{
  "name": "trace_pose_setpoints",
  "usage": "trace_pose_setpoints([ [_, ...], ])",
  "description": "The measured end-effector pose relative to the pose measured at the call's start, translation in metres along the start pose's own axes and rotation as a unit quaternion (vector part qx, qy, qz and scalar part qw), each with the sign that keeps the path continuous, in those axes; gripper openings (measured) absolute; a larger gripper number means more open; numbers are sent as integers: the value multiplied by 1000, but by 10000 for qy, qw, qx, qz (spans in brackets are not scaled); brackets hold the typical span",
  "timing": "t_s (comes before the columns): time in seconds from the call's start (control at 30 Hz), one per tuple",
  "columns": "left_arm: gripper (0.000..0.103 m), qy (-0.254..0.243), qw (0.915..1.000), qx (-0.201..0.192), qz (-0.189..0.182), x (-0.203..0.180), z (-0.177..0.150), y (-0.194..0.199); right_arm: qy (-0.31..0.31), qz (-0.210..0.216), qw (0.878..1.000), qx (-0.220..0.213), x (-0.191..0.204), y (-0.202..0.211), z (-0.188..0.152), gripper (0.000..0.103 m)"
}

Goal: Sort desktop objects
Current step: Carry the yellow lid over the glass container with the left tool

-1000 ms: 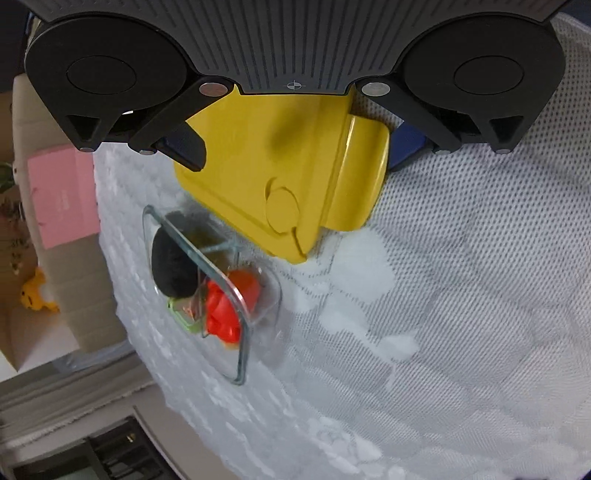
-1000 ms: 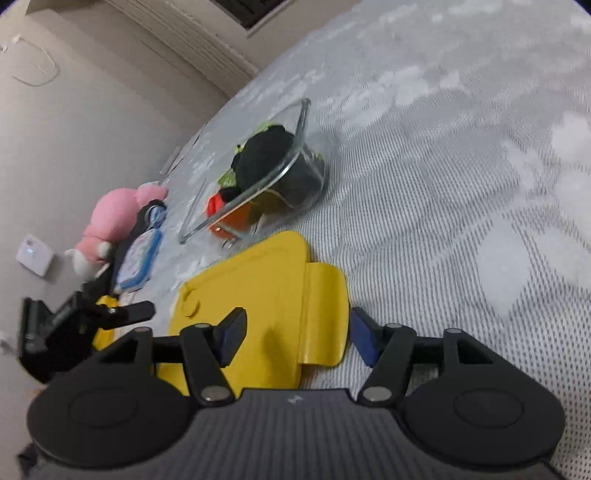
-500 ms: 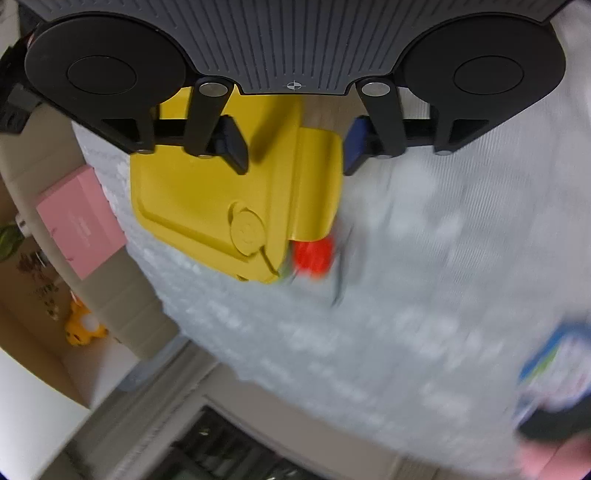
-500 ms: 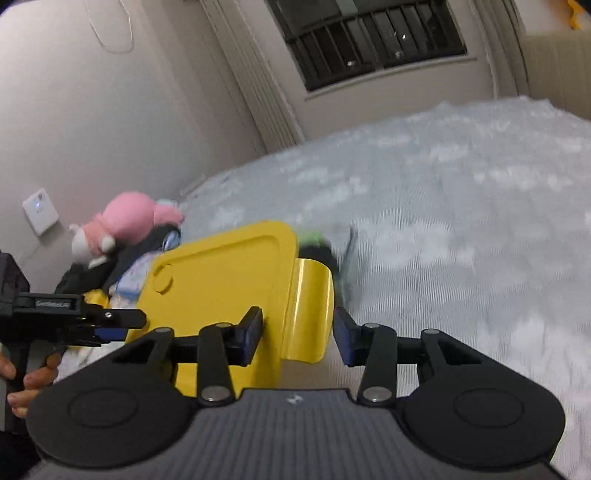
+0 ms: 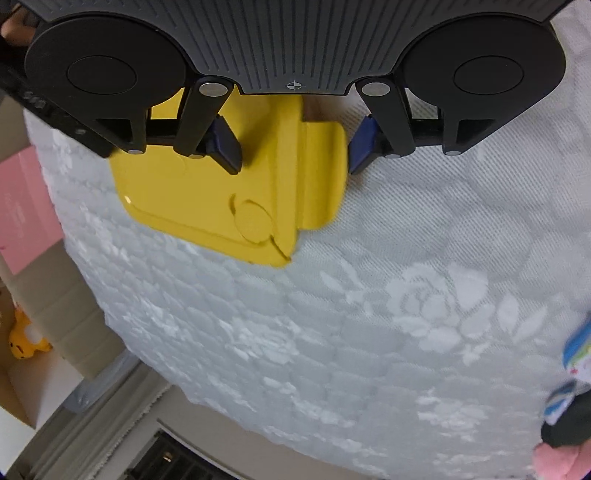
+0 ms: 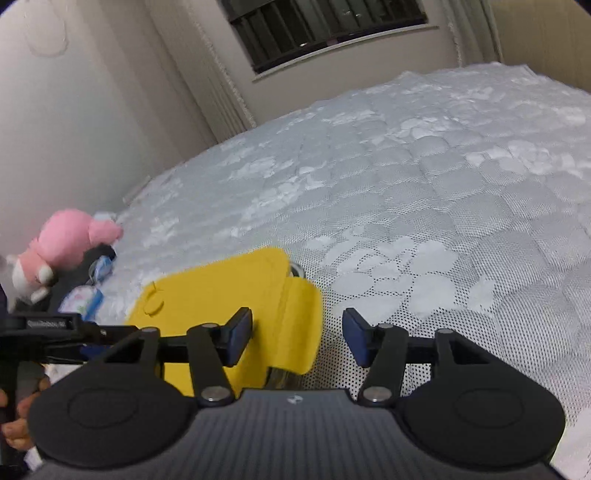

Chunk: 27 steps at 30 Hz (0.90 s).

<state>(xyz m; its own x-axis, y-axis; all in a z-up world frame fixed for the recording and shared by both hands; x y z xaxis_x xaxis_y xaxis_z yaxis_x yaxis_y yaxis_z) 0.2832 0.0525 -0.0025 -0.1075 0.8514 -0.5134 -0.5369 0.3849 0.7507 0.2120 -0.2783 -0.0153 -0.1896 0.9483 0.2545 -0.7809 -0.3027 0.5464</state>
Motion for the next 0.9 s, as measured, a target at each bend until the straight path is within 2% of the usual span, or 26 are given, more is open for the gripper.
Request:
trace_pose_setpoints([
  [0.07,71,-82,9995,-320,-18,-3,3,17,-176,-12,9994,-313,-4,14,-2,58],
  [0.13,78,-182,9975,-674,-139,-8,2,38,-60,-110,9982,-581,0,24,0,57],
  [0.2,81,-399,9951,-876,-234,-21,-4,52,277,-102,9975,-640,14,26,3,51],
  [0.3,77,-797,9935,-813,36,-46,-12,43,643,-77,9956,-684,36,17,8,50],
  [0.37,62,-1046,9920,-626,327,-59,-14,22,682,-14,9957,-628,45,5,13,50],
  [0.4,61,-1065,9922,-506,398,-61,-15,13,628,47,9965,-554,47,-1,16,50],
  [0.43,61,-1040,9928,-413,433,-61,-15,7,587,88,9971,-480,47,-5,16,50],
  [0.53,62,-1095,9922,-452,390,-65,-14,-3,467,205,9984,-261,46,-18,15,48],
  [0.67,61,-1248,9916,-343,6,-79,-13,-14,964,-428,9940,-283,46,-26,11,48],
  [0.7,61,-1325,9904,-390,-5,-83,-14,-15,980,-553,9934,-210,43,-32,9,49],
  [0.8,64,-1233,9892,-789,24,-78,-19,5,697,-415,9964,-255,28,-35,6,48],
  [0.9,78,-845,9909,-1048,-92,-57,-31,41,463,-420,9966,-541,17,-13,1,47],
])
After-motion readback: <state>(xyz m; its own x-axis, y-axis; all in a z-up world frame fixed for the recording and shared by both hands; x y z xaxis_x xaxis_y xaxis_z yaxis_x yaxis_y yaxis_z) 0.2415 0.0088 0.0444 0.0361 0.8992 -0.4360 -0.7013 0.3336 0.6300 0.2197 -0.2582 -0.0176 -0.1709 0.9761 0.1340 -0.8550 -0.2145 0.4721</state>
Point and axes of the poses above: each gripper's, at about its wrist camera, not at the fingertips, and y roughly against the way its jaws point, x to its left, z to its top, the point moved 1 cm from there along -y, roughly the way its jaws point, and after that the axes turned 14 degrees about y, right-handed, at the moved point
